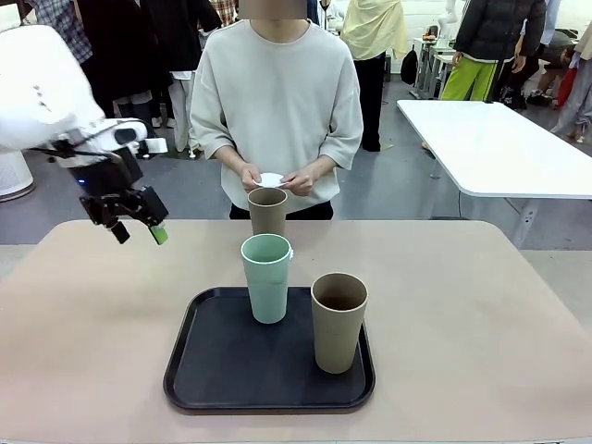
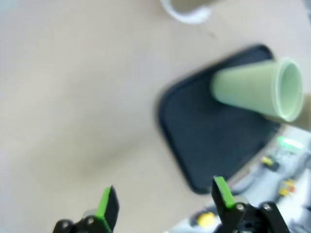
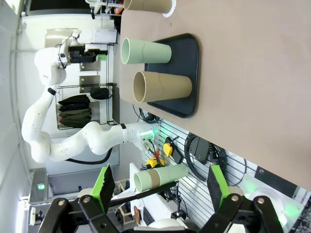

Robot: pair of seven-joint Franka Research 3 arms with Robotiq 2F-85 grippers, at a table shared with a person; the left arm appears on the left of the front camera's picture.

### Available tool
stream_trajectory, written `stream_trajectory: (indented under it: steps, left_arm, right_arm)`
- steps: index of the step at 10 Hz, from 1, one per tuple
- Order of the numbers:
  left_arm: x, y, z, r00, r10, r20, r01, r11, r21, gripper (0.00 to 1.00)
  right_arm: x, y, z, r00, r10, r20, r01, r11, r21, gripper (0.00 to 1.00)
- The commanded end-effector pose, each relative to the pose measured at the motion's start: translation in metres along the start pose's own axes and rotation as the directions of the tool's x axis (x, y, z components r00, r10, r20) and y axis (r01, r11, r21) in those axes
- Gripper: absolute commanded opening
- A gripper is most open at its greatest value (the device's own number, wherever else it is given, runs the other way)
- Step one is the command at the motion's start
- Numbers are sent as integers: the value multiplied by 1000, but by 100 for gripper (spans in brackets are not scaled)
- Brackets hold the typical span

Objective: Place coasters on the table and set cups on them.
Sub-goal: Take one Reusable plastic cup from the Flat Tray and place it on a coaster set by the human.

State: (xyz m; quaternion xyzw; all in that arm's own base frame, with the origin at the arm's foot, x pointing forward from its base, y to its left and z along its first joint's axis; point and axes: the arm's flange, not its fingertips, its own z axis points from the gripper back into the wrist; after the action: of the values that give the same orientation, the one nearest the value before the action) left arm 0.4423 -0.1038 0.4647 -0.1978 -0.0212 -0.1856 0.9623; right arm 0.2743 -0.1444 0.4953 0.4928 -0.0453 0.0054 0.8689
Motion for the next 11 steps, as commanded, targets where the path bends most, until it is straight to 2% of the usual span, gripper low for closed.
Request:
stream_trajectory:
  steps: [1, 2, 3, 4, 5, 6, 8, 9, 11]
  left_arm:
    - [-51, 55, 41, 993, 70, -99, -104, 908, -406, 100]
    - [-86, 83, 40, 996, 67, -66, -91, 860, -502, 100]
    - [-106, 114, 57, 998, 55, -30, -62, 814, -577, 100]
    - [-116, 139, 71, 995, 99, -19, -89, 784, -615, 100]
    - [-145, 164, 62, 980, 193, 42, -114, 728, -676, 100]
    - [-165, 180, 64, 968, 225, 109, -82, 698, -711, 100]
    - [-179, 203, 76, 953, 259, 159, -49, 648, -760, 100]
    - [-185, 212, 64, 944, 280, 176, -36, 614, -788, 100]
    - [-179, 217, 69, 958, 247, 149, -36, 616, -787, 100]
  right_arm:
    - [0, 0, 0, 1000, 5, -1, -5, 1000, 12, 100]
    - [0, 0, 0, 1000, 5, -1, -5, 1000, 12, 100]
    - [0, 0, 0, 1000, 5, -1, -5, 1000, 12, 100]
    - [0, 0, 0, 1000, 5, -1, -5, 1000, 12, 100]
    - [0, 0, 0, 1000, 5, -1, -5, 1000, 12, 100]
    - [0, 0, 0, 1000, 5, -1, -5, 1000, 12, 100]
    - [0, 0, 0, 1000, 5, -1, -5, 1000, 12, 100]
    - [0, 0, 0, 1000, 5, -1, -5, 1000, 12, 100]
    - [0, 0, 0, 1000, 5, -1, -5, 1000, 12, 100]
